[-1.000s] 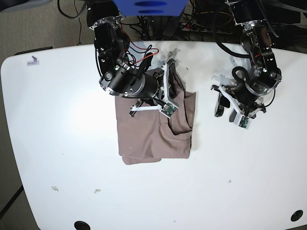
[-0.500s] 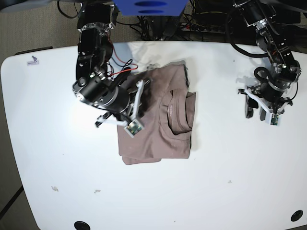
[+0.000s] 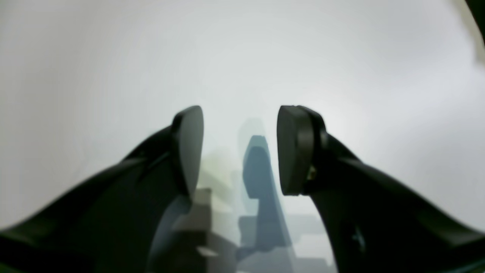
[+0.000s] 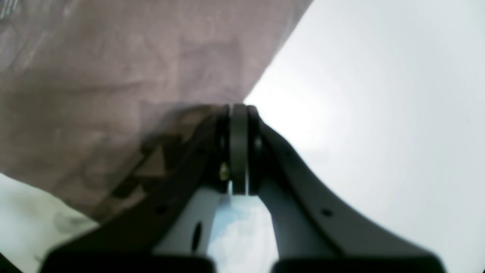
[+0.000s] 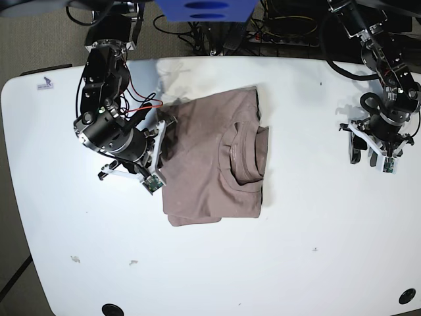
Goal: Fold the T-shirt properly
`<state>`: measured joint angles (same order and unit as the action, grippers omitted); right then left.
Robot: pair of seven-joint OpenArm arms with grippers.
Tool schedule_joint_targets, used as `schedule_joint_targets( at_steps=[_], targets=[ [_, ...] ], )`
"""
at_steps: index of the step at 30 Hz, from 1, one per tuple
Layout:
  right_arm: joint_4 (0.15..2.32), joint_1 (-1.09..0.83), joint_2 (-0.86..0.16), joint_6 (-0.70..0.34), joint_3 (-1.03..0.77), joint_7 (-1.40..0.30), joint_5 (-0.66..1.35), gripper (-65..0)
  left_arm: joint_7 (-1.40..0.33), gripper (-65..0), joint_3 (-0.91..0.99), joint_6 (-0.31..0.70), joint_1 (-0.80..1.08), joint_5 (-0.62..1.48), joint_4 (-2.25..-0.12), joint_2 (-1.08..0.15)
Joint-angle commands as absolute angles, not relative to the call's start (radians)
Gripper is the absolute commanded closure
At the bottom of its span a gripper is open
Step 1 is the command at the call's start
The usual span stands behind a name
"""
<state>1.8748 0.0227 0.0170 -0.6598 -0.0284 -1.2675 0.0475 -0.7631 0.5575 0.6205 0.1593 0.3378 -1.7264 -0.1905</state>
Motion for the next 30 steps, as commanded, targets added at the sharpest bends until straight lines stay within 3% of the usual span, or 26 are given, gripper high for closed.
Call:
schedule_joint_targets(
  at_steps=[1,14,17,20,21,23,30],
  targets=[
    [1.893,0.038,0.021,-0.664,-0.008,-1.245,0.059,0.0,-0.745,-30.7,0.559,0.619,0.156,0.357,-1.747,-0.176],
    [1.819,0.13,0.021,-0.662,0.004,-1.245,0.058,0.0,-0.845,-28.5,0.421,0.621,0.157,0.476,-1.851,-0.11],
    [1.773,0.177,0.021,-0.662,0.004,-1.244,0.058,0.0,-0.878,-23.4,0.377,0.621,0.157,0.499,-1.899,-0.09],
    [1.721,0.211,0.021,-0.662,0.002,-1.237,0.058,0.0,-0.914,-12.3,0.331,0.619,0.157,0.513,-1.945,-0.068],
    [1.701,0.22,0.021,-0.662,0.002,-1.23,0.058,0.0,-0.931,-5.7,0.315,0.619,0.157,0.513,-1.957,-0.058],
    [1.675,0.228,0.021,-0.662,0.002,-1.211,0.058,0.0,-0.954,0.0,0.298,0.619,0.157,0.513,-1.965,-0.042],
    [1.523,0.292,0.021,-0.662,0.004,-1.141,0.058,0.0,-0.992,0.0,0.251,0.619,0.182,0.515,-1.965,0.007]
  ],
)
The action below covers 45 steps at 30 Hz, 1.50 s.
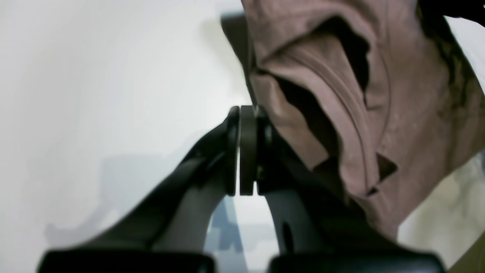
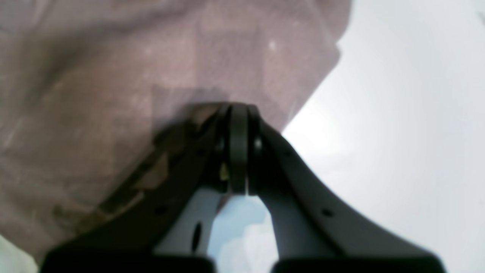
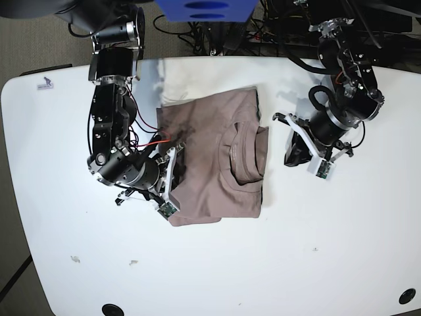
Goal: Fold the T-shirt properly
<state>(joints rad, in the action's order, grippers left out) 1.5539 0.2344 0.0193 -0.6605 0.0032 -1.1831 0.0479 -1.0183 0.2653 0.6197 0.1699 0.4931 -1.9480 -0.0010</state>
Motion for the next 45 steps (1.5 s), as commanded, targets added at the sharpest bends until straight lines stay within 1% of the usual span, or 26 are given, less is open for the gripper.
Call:
schedule_joint_targets(
  at_steps=[1,4,12,21,27,36,40,45],
  targets=[
    [1.501,0.305,0.021,-0.662,0.004,-1.133,0.058,0.0,-0.99,0.0,0.24,0.619,0.193,0.519,-1.966,0.012],
    [1.411,0.341,0.021,-0.662,0.005,-1.09,0.058,0.0,-0.989,0.0,0.177,0.619,0.222,0.533,-1.966,0.025],
    [1.267,0.435,0.022,-0.662,0.005,-1.013,0.058,0.0,-0.989,0.0,0.028,0.611,0.263,0.532,-1.965,0.079],
    [1.187,0.501,0.022,-0.662,0.005,-0.978,0.058,0.0,-0.954,0.0,-0.012,0.611,0.286,0.529,-1.934,0.136],
    [1.132,0.536,0.022,-0.662,0.004,-0.955,0.058,0.0,-0.877,0.0,-0.01,0.611,0.282,0.527,-1.842,0.125],
    [1.122,0.533,0.016,-0.662,0.007,-0.891,0.056,0.0,-0.739,0.0,-0.008,0.611,0.275,0.481,-1.709,0.068],
    [1.125,0.473,-0.007,-0.662,-0.001,-0.885,0.056,0.0,-0.711,0.0,-0.008,0.611,0.248,0.456,-1.675,0.039],
    [1.155,0.407,-0.01,-0.661,-0.004,-0.883,0.056,0.0,-0.711,0.0,-0.005,0.611,0.206,0.453,-1.647,0.015]
  ],
)
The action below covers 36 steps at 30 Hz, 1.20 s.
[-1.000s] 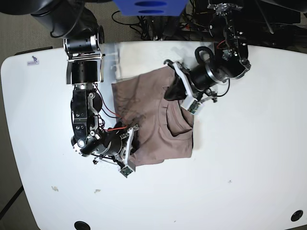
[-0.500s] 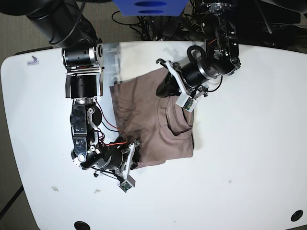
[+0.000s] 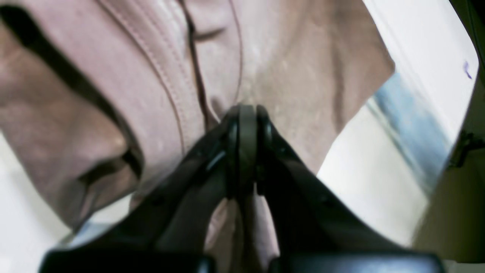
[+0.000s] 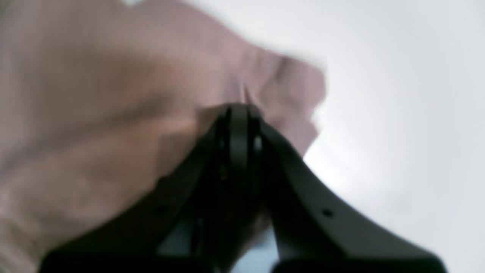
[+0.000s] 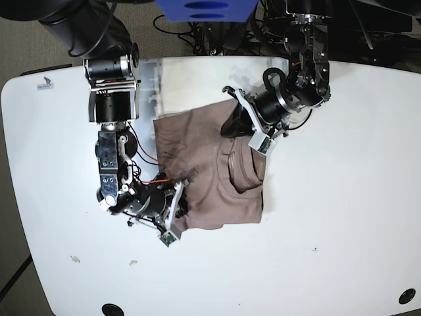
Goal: Fold the T-shirt properly
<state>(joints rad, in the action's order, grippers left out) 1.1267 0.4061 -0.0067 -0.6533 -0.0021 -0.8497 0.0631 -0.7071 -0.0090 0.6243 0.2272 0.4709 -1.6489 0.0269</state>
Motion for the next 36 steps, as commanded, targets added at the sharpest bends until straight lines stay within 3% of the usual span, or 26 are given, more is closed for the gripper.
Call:
schedule_joint_targets(
  at_steps=[1,4,14,23,36],
  targets=[
    [1.164,0.394,-0.01,-0.661,-0.004,-0.88,0.056,0.0,-0.713,0.0,-0.005,0.611,0.2,0.453,-1.646,0.01],
    [1.204,0.346,-0.01,-0.653,-0.004,-0.851,0.056,0.0,-0.713,0.0,-0.005,0.61,0.183,0.453,-1.644,0.007],
    [1.264,0.291,-0.01,-0.486,0.001,-0.654,0.056,0.0,-0.716,0.0,0.033,0.61,0.142,0.45,-1.644,-0.013],
    [1.262,0.289,-0.008,-0.443,0.007,-0.522,0.056,0.0,-0.716,0.0,0.096,0.61,0.12,0.449,-1.639,-0.013],
    [1.239,0.24,-0.01,-0.314,0.008,-0.504,0.056,0.0,-0.711,0.0,0.136,0.61,0.045,0.398,-1.561,-0.061]
  ],
)
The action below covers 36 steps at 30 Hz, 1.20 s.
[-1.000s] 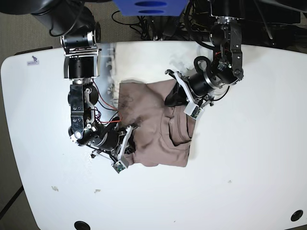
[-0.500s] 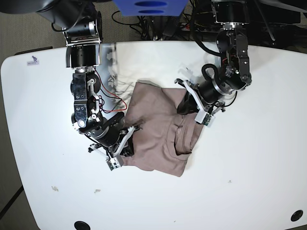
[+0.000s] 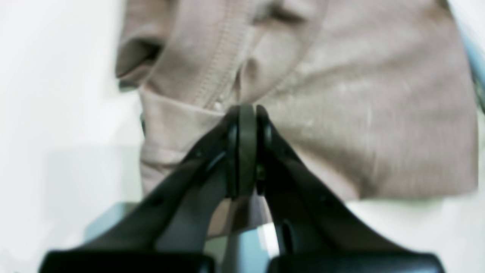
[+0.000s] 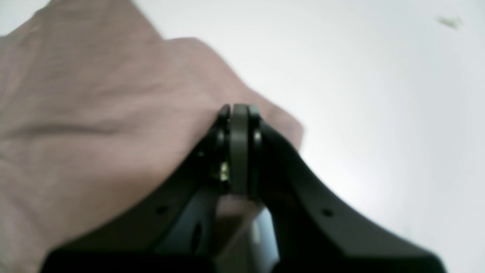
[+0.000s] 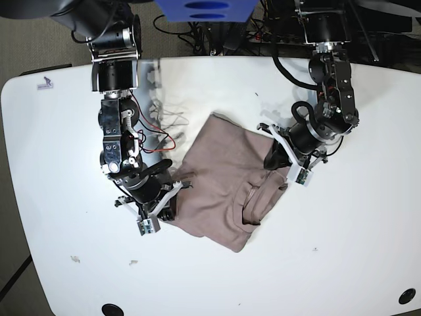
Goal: Fold the T-shirt properly
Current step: 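Press the folded shirt's sides with both grippers to square it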
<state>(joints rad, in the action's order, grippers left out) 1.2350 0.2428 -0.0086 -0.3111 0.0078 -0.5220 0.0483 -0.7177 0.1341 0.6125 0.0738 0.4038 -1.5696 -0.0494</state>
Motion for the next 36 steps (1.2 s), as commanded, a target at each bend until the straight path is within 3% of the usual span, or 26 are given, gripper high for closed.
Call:
schedule_joint_targets(
  at_steps=[1,11,22,36],
  targets=[
    [1.234,0.231,-0.01,-0.314,0.008,-0.504,0.056,0.0,-0.711,0.0,0.136,0.61,0.033,0.395,-1.546,-0.068],
    [1.236,0.168,-0.01,-0.306,0.007,-0.503,0.056,0.0,-0.708,0.0,0.136,0.61,-0.053,0.389,-1.458,-0.093],
    [1.254,0.007,-0.01,-0.2,-0.001,-0.501,0.056,0.0,-0.708,0.0,0.136,0.61,-0.183,0.377,-1.345,-0.119],
    [1.498,-0.145,-0.01,-0.2,0.005,-0.504,0.056,0.0,-0.659,0.0,0.131,0.61,-0.302,0.374,-1.213,-0.12]
  ],
)
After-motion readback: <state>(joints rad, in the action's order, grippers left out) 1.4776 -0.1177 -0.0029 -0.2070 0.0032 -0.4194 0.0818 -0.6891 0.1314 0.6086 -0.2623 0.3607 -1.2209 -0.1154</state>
